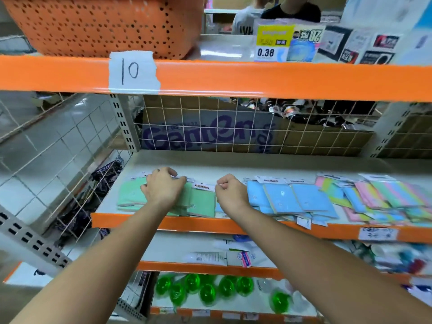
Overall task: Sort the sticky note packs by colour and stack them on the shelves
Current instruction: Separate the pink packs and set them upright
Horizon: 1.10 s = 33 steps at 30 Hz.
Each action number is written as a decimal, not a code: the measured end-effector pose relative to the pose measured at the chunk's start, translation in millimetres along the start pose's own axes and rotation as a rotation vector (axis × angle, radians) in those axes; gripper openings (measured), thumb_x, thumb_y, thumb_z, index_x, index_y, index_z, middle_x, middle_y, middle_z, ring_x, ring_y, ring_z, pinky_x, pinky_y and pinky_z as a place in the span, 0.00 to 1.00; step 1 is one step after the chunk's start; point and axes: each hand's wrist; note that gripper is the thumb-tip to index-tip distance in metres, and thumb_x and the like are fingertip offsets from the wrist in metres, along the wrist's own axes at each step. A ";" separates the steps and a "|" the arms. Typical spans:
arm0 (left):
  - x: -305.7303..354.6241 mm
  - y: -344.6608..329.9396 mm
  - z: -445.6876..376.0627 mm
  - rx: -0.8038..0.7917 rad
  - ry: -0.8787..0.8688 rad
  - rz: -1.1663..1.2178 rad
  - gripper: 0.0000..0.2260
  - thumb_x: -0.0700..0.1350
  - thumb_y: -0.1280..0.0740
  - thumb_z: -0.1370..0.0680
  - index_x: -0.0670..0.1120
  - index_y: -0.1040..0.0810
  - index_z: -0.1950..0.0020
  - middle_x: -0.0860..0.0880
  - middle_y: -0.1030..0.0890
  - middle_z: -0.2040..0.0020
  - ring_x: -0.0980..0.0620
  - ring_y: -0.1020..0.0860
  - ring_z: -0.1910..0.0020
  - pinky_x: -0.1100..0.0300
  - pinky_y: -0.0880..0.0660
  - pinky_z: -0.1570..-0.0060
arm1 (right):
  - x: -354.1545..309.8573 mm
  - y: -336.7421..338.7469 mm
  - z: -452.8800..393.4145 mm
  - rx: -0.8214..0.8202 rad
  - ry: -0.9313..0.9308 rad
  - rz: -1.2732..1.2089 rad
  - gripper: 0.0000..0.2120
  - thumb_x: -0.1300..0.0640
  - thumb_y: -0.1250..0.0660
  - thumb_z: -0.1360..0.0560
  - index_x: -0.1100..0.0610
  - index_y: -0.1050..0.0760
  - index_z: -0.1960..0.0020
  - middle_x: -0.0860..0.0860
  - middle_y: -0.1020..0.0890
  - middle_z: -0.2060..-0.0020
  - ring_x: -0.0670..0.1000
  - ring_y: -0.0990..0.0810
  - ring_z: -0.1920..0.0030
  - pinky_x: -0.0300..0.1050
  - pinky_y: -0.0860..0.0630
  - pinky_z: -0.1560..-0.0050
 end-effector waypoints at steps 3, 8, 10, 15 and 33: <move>20.6 -7.6 15.6 -0.002 -0.038 0.004 0.12 0.54 0.33 0.28 0.52 0.22 0.47 0.47 0.20 0.48 0.44 0.26 0.42 0.52 0.35 0.44 | 8.5 20.0 6.1 0.011 -0.005 -0.044 0.05 0.58 0.39 0.24 0.51 0.26 0.50 0.50 0.21 0.54 0.59 0.19 0.54 0.52 0.21 0.52; 60.1 -20.9 48.1 0.004 -0.075 0.030 0.10 0.52 0.34 0.28 0.52 0.23 0.49 0.47 0.19 0.49 0.43 0.26 0.44 0.52 0.36 0.47 | 26.3 65.0 15.9 0.041 0.018 -0.086 0.08 0.60 0.39 0.23 0.55 0.24 0.46 0.49 0.22 0.55 0.56 0.20 0.54 0.48 0.22 0.51; 82.0 -27.0 63.0 0.009 -0.108 0.025 0.10 0.53 0.34 0.28 0.52 0.22 0.49 0.47 0.20 0.47 0.42 0.26 0.44 0.52 0.35 0.46 | 33.8 83.5 20.5 0.041 0.037 -0.122 0.07 0.59 0.38 0.23 0.54 0.24 0.48 0.47 0.23 0.57 0.57 0.18 0.53 0.49 0.22 0.50; 138.1 -43.7 99.6 0.027 -0.217 0.034 0.11 0.53 0.33 0.28 0.50 0.22 0.49 0.47 0.21 0.46 0.43 0.26 0.43 0.50 0.30 0.43 | 45.5 126.7 29.3 0.021 0.075 -0.194 0.06 0.59 0.37 0.25 0.49 0.28 0.56 0.48 0.22 0.59 0.60 0.18 0.54 0.54 0.20 0.52; 192.5 -111.0 174.6 -0.203 -0.240 -0.089 0.13 0.51 0.34 0.25 0.53 0.24 0.42 0.50 0.23 0.39 0.45 0.30 0.37 0.51 0.32 0.40 | 115.8 202.6 25.2 -0.024 -0.094 -0.063 0.10 0.62 0.35 0.28 0.52 0.22 0.49 0.52 0.17 0.49 0.56 0.20 0.47 0.47 0.24 0.44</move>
Point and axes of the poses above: each hand's wrist, its own z-axis away from the middle knuckle, its own y-axis out of the back of the hand, x = y × z
